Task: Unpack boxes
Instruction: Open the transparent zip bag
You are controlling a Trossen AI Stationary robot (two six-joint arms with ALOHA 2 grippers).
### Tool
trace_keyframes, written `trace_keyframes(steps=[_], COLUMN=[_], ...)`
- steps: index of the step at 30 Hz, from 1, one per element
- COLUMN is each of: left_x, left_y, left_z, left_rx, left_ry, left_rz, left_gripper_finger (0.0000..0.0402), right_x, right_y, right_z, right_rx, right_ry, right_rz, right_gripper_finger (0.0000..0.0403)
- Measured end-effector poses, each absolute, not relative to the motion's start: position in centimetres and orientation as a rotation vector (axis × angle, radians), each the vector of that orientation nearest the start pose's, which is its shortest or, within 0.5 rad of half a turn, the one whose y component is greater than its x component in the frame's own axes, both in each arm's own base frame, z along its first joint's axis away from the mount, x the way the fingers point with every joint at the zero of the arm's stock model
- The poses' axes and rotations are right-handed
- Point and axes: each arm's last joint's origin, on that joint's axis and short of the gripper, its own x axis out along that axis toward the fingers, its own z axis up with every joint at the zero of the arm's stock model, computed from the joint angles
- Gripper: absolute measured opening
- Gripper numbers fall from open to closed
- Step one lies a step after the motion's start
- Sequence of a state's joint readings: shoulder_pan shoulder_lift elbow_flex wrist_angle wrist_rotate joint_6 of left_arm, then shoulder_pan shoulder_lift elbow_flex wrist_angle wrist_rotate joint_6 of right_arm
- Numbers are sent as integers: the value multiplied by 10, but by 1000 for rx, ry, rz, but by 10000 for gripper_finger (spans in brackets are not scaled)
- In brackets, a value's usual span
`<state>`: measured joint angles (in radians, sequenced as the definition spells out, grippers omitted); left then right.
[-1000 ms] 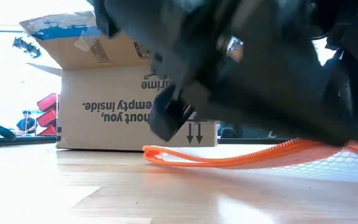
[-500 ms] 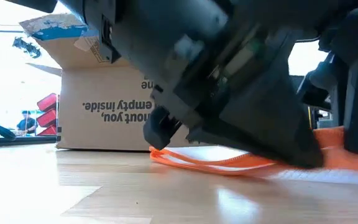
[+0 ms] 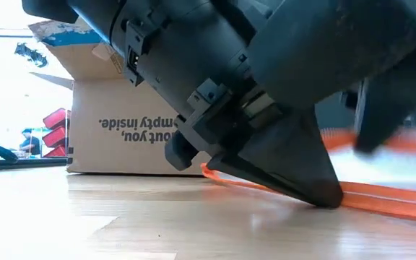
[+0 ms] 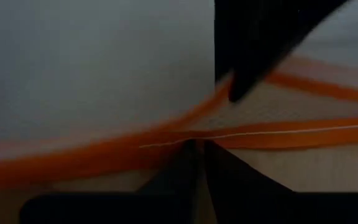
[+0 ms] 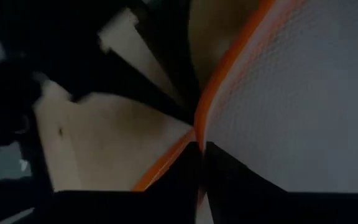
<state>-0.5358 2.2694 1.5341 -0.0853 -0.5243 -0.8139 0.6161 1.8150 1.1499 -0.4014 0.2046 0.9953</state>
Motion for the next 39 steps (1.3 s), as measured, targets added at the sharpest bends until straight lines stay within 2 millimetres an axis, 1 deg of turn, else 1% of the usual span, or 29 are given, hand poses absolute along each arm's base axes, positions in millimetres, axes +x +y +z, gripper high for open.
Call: trace_keyframes(steps=[7, 8, 15, 23, 28, 31, 33, 36, 38, 39], left_x=[414, 414, 425, 435, 457, 461, 460, 457, 451, 448], left_y=[-240, -239, -220, -196, -156, -138, -131, -129, -131, -131], left_z=[123, 127, 154, 184, 177, 173, 172, 181, 197, 210], left_rx=[-414, -419, -359, -280, -269, -284, -293, -302, -305, -290], left_ry=[657, 653, 589, 511, 497, 560, 609, 639, 643, 618], left_rz=[193, 183, 142, 106, 87, 66, 42, -6, -34, -29], left_gripper_finger=[20, 20, 18, 16, 14, 10, 8, 8, 7, 7], right_x=[269, 264, 227, 185, 185, 184, 180, 174, 170, 170], right_y=[196, 196, 203, 203, 209, 206, 203, 197, 194, 193], right_z=[213, 216, 233, 252, 242, 239, 240, 244, 246, 247], right_rx=[491, 498, 617, 752, 804, 828, 819, 804, 785, 782], right_ry=[982, 980, 900, 746, 707, 671, 655, 658, 678, 684], right_rz=[-257, -282, -467, -621, -688, -751, -778, -814, -831, -833], right_gripper_finger=[0, 0, 0, 0, 0, 0, 0, 0, 0, 0])
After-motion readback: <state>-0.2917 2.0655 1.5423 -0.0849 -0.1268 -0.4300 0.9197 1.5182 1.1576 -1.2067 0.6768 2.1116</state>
